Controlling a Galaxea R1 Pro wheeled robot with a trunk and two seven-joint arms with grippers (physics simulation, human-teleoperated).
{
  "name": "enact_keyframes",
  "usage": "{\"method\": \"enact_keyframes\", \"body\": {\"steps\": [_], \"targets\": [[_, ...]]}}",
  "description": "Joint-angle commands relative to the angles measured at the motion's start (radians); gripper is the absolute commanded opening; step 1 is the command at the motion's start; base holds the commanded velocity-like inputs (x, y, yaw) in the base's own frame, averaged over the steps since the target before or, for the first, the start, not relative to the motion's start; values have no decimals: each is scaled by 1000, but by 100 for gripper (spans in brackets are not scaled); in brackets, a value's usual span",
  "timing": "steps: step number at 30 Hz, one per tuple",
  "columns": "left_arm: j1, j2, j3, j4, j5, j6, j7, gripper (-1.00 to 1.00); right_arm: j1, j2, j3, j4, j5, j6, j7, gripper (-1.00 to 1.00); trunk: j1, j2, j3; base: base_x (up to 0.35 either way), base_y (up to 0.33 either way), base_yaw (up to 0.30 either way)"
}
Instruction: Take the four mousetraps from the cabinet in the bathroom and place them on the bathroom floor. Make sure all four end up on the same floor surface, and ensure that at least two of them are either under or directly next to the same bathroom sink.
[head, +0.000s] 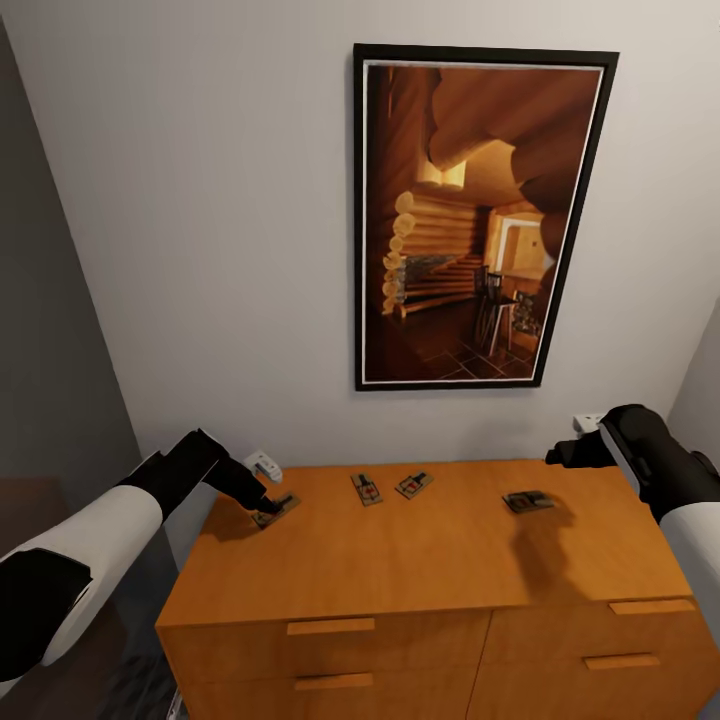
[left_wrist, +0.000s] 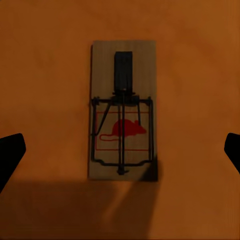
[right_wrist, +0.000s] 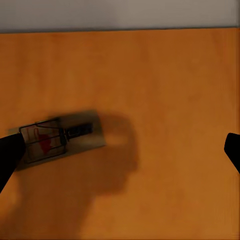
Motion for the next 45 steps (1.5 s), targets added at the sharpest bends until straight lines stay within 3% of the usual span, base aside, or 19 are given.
{"method": "enact_keyframes", "body": {"steps": [1,12,37,45], "targets": [[-1,0,0,-2,-6,5,-6,100,-1,-2,4,-1,2,4,3,100,4,-8,-5,0,0,0],[-1,0,0,-2,-6,6,-5,100,-1,-8,4,-1,2,4,3,100,46,-85,-39,0,0,0],[-1,0,0,-2,-6,6,-5,100,-1,-9,4,-3,2,4,3,100,46,-85,-39,0,0,0],[-1,0,0,-2,-7,6,-4,100,-1,-9,4,-3,2,4,3,100,77,-141,-64,0,0,0]]}}
